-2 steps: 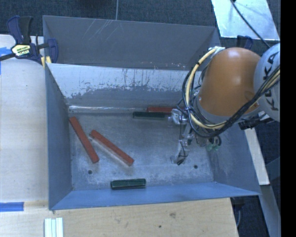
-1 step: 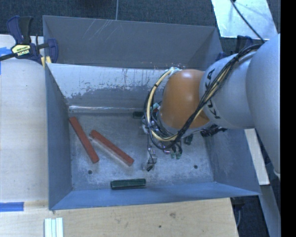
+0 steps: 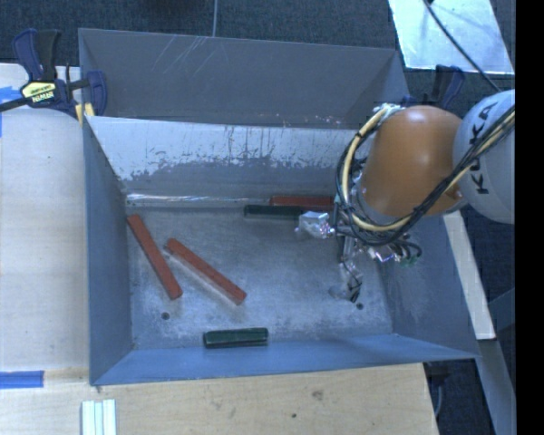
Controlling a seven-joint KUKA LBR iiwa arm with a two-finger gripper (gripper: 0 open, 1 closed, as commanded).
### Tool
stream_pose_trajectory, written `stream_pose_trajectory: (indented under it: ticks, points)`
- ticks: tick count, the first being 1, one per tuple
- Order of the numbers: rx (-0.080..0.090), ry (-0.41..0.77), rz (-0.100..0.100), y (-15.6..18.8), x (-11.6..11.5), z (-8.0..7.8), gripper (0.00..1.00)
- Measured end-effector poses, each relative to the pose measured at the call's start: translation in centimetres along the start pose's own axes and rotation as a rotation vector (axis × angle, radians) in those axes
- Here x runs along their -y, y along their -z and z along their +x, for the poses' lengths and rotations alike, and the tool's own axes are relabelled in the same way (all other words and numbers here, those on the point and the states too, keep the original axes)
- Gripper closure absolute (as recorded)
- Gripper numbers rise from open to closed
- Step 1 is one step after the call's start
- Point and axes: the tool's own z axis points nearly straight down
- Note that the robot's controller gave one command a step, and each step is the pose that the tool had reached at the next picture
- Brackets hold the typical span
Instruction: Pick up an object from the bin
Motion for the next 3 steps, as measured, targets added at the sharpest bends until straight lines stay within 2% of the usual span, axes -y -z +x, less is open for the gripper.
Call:
stream_pose_trajectory:
  ticks: [1, 2, 3]
  points:
    - [0.004, 0.058, -0.003, -2.6, -3.3, -7.6, 0.00]
    - [0.004, 0.223, -0.004, -1.4, -14.0, -11.9, 0.00]
    - [-0.006, 0.112, -0.006, -3.9, -20.3, -8.0, 0.00]
